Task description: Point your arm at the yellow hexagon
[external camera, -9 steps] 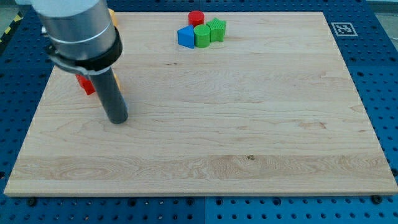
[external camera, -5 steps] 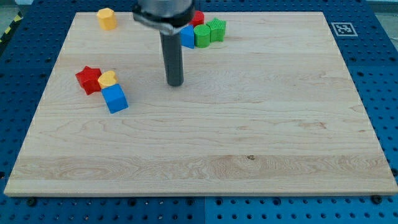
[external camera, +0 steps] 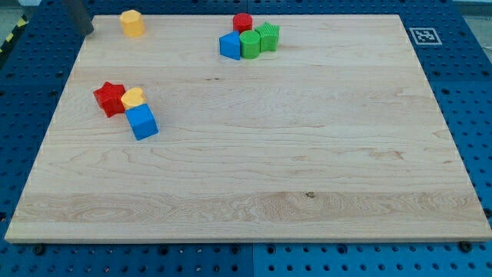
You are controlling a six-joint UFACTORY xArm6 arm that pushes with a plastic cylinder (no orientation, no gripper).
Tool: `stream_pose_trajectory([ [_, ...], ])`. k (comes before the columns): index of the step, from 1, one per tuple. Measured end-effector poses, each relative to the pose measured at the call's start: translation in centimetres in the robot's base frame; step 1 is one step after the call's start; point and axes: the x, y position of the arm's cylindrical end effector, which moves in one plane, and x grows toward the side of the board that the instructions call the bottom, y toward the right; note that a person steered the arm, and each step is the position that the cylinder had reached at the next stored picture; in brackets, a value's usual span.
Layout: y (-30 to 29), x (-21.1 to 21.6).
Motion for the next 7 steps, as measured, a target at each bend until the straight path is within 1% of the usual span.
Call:
stream_pose_trajectory([
  [1,0.9,-4.3],
  [2,1.3,-4.4],
  [3,3.2,-4.4],
  [7,4.6,-4.3],
])
